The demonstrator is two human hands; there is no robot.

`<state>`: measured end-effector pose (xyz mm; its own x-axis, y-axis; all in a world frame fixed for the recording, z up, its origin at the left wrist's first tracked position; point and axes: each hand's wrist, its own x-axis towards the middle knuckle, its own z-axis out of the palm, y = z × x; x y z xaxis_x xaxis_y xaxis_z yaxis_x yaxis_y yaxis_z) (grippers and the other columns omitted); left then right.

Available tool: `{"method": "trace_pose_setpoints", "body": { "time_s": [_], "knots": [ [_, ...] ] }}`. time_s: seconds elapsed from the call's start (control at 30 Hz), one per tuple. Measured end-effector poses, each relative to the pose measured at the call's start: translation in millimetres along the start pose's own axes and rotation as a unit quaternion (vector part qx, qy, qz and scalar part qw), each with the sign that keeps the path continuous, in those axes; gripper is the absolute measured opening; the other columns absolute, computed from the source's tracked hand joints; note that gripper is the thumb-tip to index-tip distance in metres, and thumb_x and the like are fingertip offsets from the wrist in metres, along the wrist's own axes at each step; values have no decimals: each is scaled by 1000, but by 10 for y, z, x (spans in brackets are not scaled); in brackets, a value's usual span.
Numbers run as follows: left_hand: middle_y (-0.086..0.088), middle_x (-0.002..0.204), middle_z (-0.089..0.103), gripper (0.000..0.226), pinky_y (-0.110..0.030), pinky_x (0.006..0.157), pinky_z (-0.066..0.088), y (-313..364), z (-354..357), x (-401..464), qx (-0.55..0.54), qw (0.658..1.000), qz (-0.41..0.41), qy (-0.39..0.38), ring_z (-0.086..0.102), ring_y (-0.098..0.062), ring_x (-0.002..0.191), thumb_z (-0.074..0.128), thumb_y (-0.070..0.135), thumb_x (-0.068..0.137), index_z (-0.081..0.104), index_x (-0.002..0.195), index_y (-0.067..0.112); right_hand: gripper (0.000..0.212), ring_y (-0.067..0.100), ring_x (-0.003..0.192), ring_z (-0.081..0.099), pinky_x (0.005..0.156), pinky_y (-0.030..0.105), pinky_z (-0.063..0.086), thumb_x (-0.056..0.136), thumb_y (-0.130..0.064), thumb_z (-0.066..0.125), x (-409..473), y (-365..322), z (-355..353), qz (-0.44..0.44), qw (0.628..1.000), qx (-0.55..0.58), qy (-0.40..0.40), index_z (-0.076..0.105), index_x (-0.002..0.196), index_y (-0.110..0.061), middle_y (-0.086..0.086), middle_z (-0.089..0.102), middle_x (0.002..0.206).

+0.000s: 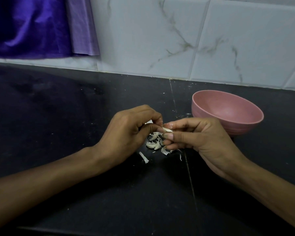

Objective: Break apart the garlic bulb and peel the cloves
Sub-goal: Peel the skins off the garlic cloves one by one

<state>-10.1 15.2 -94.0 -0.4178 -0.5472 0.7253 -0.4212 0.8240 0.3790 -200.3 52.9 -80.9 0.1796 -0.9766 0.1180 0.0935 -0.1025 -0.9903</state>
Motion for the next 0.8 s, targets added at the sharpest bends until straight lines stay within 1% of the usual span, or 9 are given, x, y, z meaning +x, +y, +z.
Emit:
{"method": "trace_pose_setpoints", "body": {
  "time_s": [0.13,0.2,0.33,0.4,0.5,0.57,0.63,0.7,0.8],
  "knots": [
    [19,82,52,1,-12,56,39,-21,-4,-1,4,1000,8,-6,50,8,62,63,19,90,63,90,20,24,23,69,72,63,26,60,66,-2,72,7,12,-9,22,999,29,-7,74,89,2,22,72,82],
    [18,85,51,8,-17,56,40,-27,-6,-6,9,1000,-1,-12,50,7,62,62,20,91,58,91,27,25,22,71,72,63,26,60,68,-4,73,10,18,-21,26,999,30,-14,74,93,2,22,72,85],
    [17,80,55,11,-18,56,40,-8,3,3,6,999,-41,-14,52,3,58,63,21,90,56,88,30,23,20,71,71,60,28,60,74,-10,72,5,17,-22,-21,999,-48,-9,75,96,-4,15,75,87],
    [15,68,60,13,-19,51,42,19,21,12,-64,991,-115,-20,53,-3,48,66,20,90,57,82,25,19,18,70,71,58,27,60,78,-11,72,4,21,-29,-79,989,-128,-1,75,96,-9,9,75,87],
    [-5,47,56,10,-22,38,41,53,34,33,-226,943,-237,-62,49,-12,34,65,17,90,61,82,13,20,16,69,71,57,27,59,78,-23,71,-2,40,-58,-155,961,-228,1,76,96,-16,1,74,85],
    [-14,46,54,11,-22,37,39,48,49,32,-256,928,-257,-82,46,-16,32,64,19,90,61,85,10,22,18,67,71,54,29,59,77,-31,72,0,55,-71,-187,945,-269,5,76,94,-16,-3,72,82],
    [-12,45,53,11,-21,37,37,41,55,27,-256,928,-257,-87,45,-20,33,64,21,91,62,85,11,19,18,65,69,54,31,58,79,-30,74,5,64,-78,-213,929,-303,11,77,92,-16,-6,70,79],
    [-9,43,52,9,-21,37,36,38,51,12,-243,933,-252,-83,45,-23,35,64,21,91,62,84,15,18,13,65,67,55,24,55,81,-29,75,9,61,-81,-238,912,-334,12,78,92,-15,-9,69,76],
    [-6,42,52,9,-16,38,34,46,51,5,-214,945,-233,-81,45,-18,35,63,20,91,62,83,17,16,3,61,62,55,9,42,82,-25,75,12,51,-88,-274,880,-388,14,78,91,-13,-12,66,75]
  ]
}}
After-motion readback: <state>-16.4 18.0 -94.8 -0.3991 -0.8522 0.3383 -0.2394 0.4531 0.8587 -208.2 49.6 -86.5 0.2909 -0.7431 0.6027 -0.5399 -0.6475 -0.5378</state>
